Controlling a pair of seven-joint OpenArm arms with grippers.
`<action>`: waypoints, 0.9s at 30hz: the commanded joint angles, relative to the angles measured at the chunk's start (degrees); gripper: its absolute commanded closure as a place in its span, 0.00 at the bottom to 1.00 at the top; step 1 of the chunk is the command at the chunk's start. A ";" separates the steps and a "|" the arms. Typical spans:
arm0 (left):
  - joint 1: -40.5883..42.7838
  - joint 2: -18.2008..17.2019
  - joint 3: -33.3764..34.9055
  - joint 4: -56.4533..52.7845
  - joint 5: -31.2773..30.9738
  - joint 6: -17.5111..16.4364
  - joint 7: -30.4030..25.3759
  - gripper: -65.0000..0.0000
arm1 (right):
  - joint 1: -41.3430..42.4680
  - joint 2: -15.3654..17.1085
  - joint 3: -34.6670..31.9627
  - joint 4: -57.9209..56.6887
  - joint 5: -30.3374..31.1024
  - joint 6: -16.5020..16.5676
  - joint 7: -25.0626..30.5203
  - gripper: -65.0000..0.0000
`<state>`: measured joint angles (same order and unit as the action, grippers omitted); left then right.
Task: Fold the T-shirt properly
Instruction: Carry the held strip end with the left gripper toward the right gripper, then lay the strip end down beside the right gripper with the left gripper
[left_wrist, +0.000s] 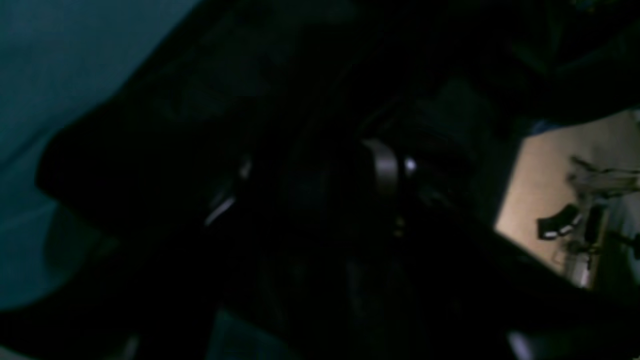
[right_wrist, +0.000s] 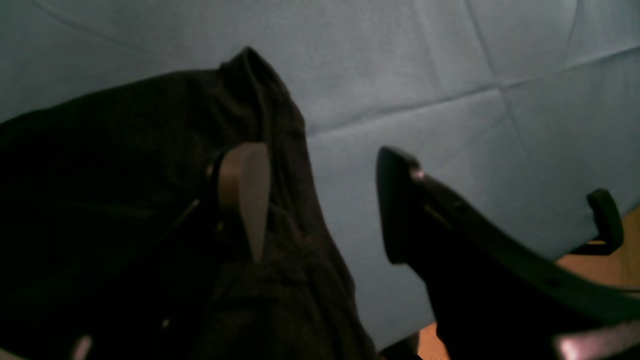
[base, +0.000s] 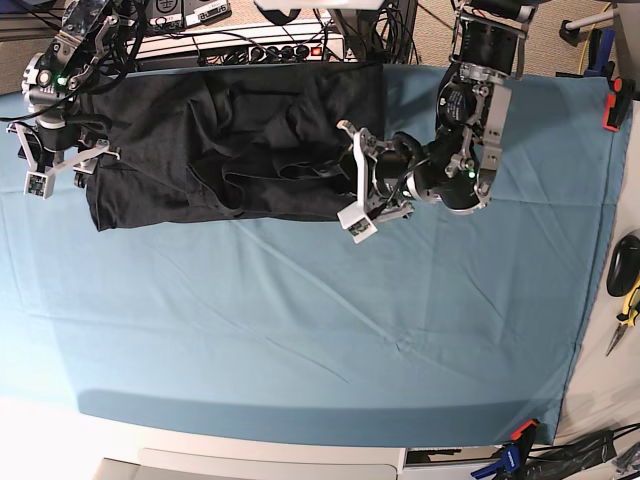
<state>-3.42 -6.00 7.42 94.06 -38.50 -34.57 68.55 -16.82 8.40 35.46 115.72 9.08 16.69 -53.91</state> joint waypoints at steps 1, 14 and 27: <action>-1.05 0.24 -0.11 1.05 -0.74 0.35 -0.94 0.57 | 0.33 0.79 0.26 0.81 0.35 -0.20 1.66 0.48; 1.90 0.26 -0.07 1.05 -5.25 0.92 -0.42 0.66 | 0.33 0.79 0.26 0.79 0.35 -0.20 1.66 0.48; 2.34 4.02 0.24 1.05 -12.94 0.00 -1.01 1.00 | 0.33 0.79 0.26 0.79 0.55 -0.22 1.64 0.48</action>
<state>-0.49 -2.26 7.55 94.06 -49.89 -34.15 68.36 -16.82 8.40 35.46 115.72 9.28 16.69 -53.91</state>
